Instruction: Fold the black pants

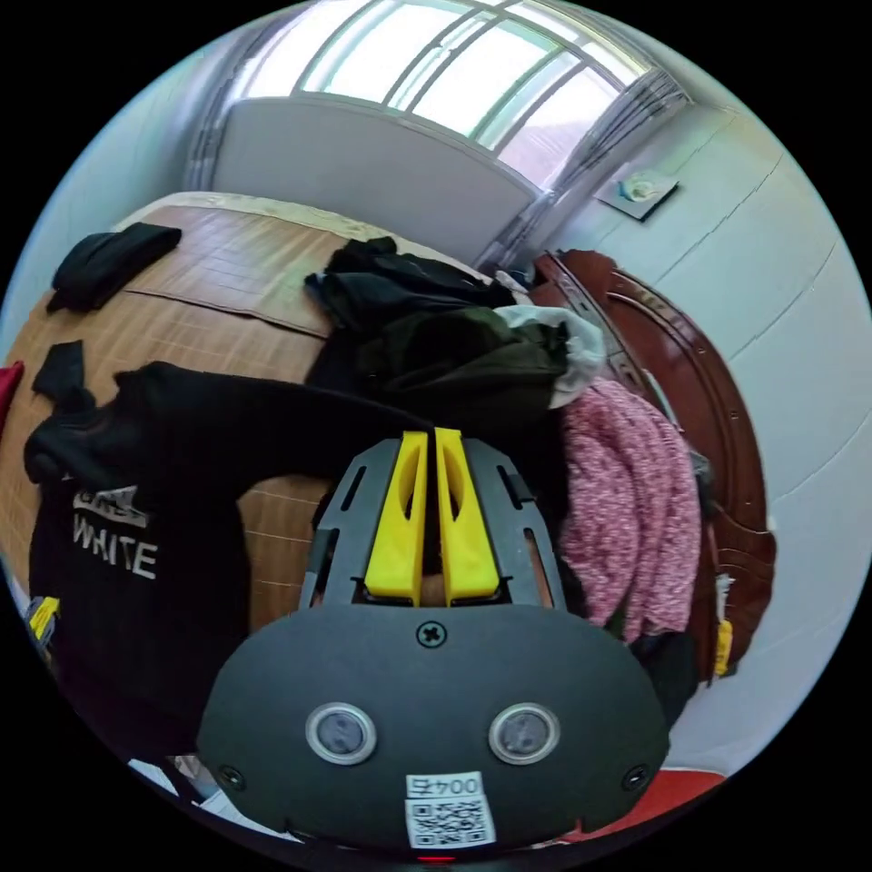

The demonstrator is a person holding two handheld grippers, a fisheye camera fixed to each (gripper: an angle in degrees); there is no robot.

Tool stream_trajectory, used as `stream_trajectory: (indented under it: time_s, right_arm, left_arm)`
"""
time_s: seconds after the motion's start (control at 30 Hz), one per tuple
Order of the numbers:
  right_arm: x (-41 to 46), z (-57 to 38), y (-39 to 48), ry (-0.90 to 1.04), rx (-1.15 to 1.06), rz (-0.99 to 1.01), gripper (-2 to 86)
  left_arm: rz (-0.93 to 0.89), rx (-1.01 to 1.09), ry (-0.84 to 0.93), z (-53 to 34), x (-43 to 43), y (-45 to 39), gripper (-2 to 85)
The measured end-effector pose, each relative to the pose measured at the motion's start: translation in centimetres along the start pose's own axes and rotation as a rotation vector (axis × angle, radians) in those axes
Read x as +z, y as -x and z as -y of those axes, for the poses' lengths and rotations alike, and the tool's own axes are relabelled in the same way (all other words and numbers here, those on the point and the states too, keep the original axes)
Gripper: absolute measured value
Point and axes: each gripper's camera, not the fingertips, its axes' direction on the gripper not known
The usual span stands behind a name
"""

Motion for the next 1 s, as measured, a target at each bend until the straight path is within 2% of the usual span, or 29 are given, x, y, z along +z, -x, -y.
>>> stream_trajectory:
  time_s: [0.13,0.17,0.23,0.33,0.43,0.57,0.73,0.87,1.0]
  right_arm:
    - [3.8,-1.8,-1.4,0.105,-0.003,-0.102,5.5]
    - [3.6,-3.0,-1.3,0.079,0.026,-0.099,10.4]
    - [1.4,-5.7,-0.6,-0.04,0.121,-0.009,13.6]
    - [-2.3,-12.2,3.6,-0.229,0.18,0.093,12.2]
    - [-4.1,-18.8,10.7,-0.284,0.028,0.351,5.6]
    - [-1.9,-24.4,22.5,-0.146,-0.202,0.422,4.2]
    - [3.1,-26.8,29.4,0.017,-0.316,0.484,6.7]
    - [5.2,-27.8,29.6,0.029,-0.267,0.546,5.6]
    - [5.9,-29.0,30.0,0.004,-0.267,0.53,5.3]
  left_arm:
    - [-0.018,-0.01,-0.003,0.8,1.2,1.0,0.1]
    - [-0.028,-0.014,-0.003,1.0,1.5,1.3,0.1]
    - [-0.052,-0.019,-0.002,1.5,1.8,2.0,0.1]
    - [-0.104,-0.036,-0.014,2.5,0.9,4.0,0.1]
    - [0.032,-0.028,-0.153,4.0,-2.2,7.1,0.3]
    - [0.212,-0.044,-0.144,10.6,-1.2,14.1,0.9]
    - [0.373,0.015,-0.073,21.0,3.2,19.2,4.3]
    - [0.32,-0.027,-0.027,30.1,7.4,22.5,10.8]
    - [0.262,-0.148,-0.011,36.4,11.2,25.4,12.9]
